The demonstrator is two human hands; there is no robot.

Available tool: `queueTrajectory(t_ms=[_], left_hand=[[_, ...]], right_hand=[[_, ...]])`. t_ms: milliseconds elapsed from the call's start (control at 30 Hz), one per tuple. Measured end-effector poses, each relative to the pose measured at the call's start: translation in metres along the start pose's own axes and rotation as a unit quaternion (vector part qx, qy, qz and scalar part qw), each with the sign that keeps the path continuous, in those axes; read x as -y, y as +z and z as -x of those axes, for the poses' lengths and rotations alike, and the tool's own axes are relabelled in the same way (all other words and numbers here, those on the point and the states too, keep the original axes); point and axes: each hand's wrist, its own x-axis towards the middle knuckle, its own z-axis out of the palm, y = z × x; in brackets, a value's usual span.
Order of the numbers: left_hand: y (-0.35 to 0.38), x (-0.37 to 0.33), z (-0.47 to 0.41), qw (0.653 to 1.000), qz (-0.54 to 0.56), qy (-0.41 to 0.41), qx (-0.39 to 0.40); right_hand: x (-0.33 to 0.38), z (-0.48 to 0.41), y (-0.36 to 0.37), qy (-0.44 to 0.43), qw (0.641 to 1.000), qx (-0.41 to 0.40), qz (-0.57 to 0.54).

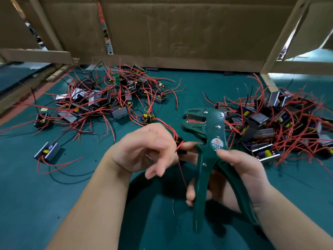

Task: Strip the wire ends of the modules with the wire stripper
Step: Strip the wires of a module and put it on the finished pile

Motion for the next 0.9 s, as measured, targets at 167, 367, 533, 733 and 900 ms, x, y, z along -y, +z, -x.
queueTrajectory(t_ms=[167,367,533,733,900], left_hand=[[0.004,0.004,-0.004,0.996,-0.032,-0.074,0.032],[0.003,0.006,-0.007,0.991,-0.084,-0.088,-0.047],[-0.005,0.002,-0.01,0.982,0.032,0.039,-0.185],[-0.016,0.006,-0.015,0.921,0.016,0.111,-0.373],[0.001,0.026,-0.03,0.89,-0.272,0.071,-0.358]], right_hand=[[0.005,0.001,-0.004,-0.075,0.996,-0.024,-0.037],[0.011,0.004,-0.007,-0.123,0.988,-0.085,-0.024],[0.013,0.004,-0.009,-0.157,0.978,-0.135,-0.015],[0.014,0.002,-0.007,-0.187,0.972,-0.139,-0.021],[0.014,0.003,-0.009,-0.18,0.974,-0.14,-0.011]])
